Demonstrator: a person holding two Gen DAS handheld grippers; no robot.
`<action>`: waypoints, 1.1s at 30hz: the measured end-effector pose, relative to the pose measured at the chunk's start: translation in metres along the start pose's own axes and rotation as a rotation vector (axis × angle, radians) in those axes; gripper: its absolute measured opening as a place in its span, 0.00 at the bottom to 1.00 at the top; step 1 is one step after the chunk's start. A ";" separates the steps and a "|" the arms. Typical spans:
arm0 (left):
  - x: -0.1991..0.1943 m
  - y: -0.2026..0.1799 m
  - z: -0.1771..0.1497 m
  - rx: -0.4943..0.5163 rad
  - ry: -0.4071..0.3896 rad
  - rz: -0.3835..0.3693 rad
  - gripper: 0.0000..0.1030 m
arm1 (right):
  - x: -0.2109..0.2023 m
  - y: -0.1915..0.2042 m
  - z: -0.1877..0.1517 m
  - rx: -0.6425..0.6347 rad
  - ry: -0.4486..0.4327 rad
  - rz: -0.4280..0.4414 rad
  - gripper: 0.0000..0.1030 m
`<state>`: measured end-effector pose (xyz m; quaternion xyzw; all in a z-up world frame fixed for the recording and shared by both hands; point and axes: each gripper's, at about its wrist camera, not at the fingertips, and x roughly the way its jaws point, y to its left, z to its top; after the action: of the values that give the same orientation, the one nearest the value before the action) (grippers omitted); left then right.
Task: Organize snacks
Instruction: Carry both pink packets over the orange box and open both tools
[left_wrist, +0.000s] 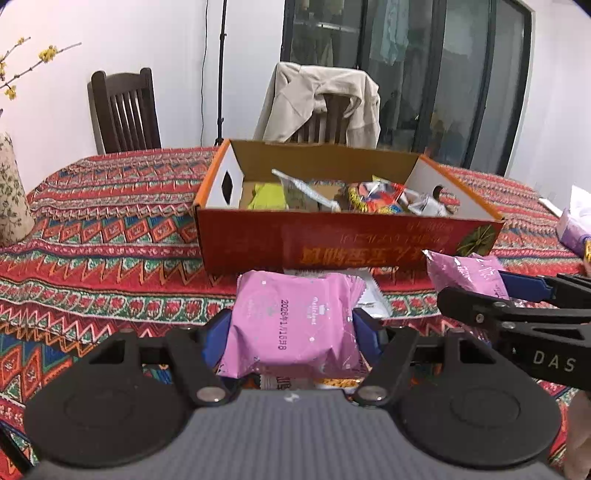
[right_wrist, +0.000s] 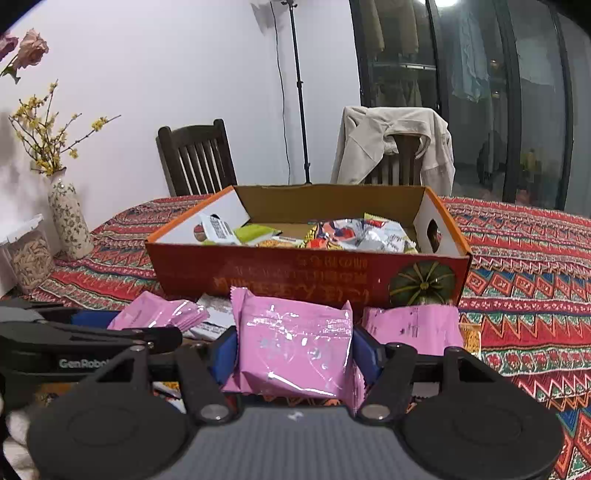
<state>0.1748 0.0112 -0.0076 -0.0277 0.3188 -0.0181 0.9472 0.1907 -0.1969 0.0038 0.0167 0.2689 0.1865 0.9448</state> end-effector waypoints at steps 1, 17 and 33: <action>-0.003 0.000 0.001 0.000 -0.006 -0.001 0.68 | -0.002 0.001 0.001 -0.002 -0.008 0.002 0.62; -0.018 -0.011 0.075 0.025 -0.159 0.020 0.68 | -0.016 -0.013 0.061 -0.062 -0.126 -0.066 0.62; 0.022 -0.015 0.133 -0.088 -0.238 0.051 0.68 | 0.041 -0.029 0.113 -0.021 -0.177 -0.109 0.62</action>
<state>0.2724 0.0006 0.0855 -0.0630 0.2054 0.0235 0.9764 0.2909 -0.2011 0.0765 0.0088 0.1831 0.1356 0.9737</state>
